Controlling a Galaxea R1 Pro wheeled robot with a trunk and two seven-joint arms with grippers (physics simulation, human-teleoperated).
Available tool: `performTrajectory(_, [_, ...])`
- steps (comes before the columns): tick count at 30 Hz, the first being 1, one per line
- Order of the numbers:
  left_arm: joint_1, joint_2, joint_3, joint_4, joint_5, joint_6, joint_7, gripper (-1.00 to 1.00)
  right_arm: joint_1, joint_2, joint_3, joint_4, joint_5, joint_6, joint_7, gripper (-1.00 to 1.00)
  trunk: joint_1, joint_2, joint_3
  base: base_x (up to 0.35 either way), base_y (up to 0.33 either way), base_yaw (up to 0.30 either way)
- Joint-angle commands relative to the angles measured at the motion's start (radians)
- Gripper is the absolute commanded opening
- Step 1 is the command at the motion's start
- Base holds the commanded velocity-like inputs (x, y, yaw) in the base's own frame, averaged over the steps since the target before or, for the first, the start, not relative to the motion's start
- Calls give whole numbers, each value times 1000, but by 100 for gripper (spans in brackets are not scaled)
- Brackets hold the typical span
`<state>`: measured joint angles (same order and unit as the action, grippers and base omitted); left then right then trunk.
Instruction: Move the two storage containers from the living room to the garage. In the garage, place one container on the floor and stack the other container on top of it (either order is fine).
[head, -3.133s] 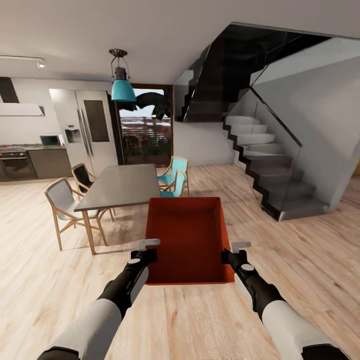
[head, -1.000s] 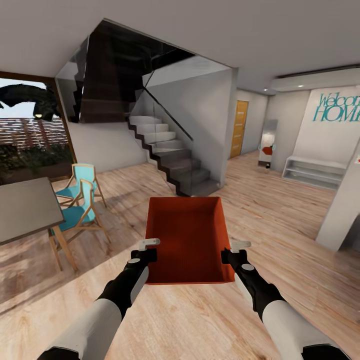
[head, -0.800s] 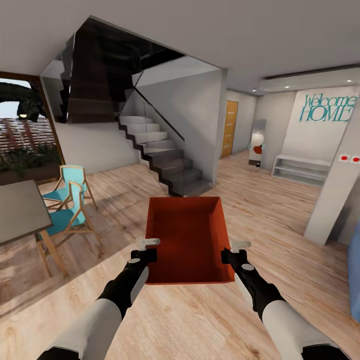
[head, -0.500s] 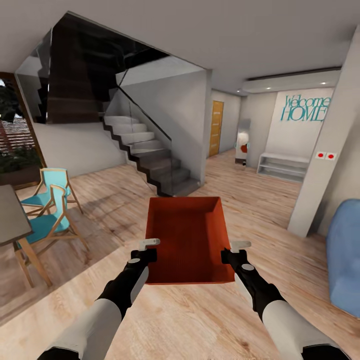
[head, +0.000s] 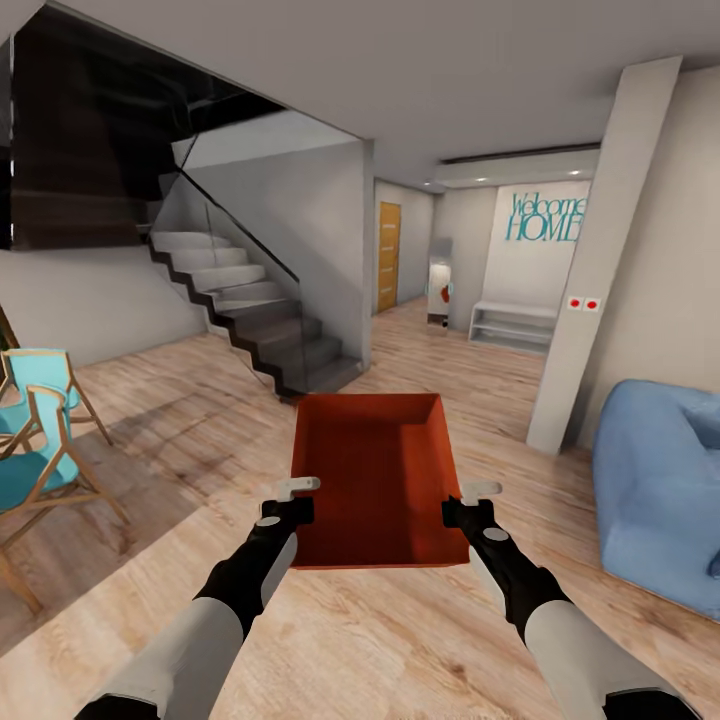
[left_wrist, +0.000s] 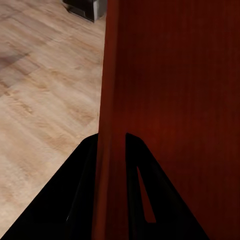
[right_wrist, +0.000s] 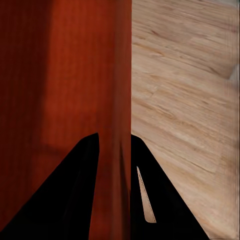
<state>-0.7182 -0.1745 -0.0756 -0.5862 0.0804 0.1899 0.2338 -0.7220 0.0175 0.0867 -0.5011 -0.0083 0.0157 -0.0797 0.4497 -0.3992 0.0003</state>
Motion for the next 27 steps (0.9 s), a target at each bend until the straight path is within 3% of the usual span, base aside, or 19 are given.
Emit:
performTrajectory(1, [0, 0, -4, -2, 10, 5, 10, -100, -1, 0, -5, -1, 4, 1, -6, -100, 0, -1, 0, 0, 0, -284])
performTrajectory(7, [0, 0, -4, -2, 10, 5, 10, -100, -1, 0, -5, 0, 3, 1, -5, -100, 0, -1, 0, 0, 0, -264])
performTrajectory(12, [0, 0, -4, -1, 10, 5, 10, -100, -1, 0, -5, -1, 3, 2, -6, -100, 0, -1, 0, 41, 0, -60])
performTrajectory(27, [0, 0, -4, 6, 9, 5, 10, -100, -1, 0, -5, -2, 3, 2, -5, -100, 0, -1, 0, 303, 0, -1])
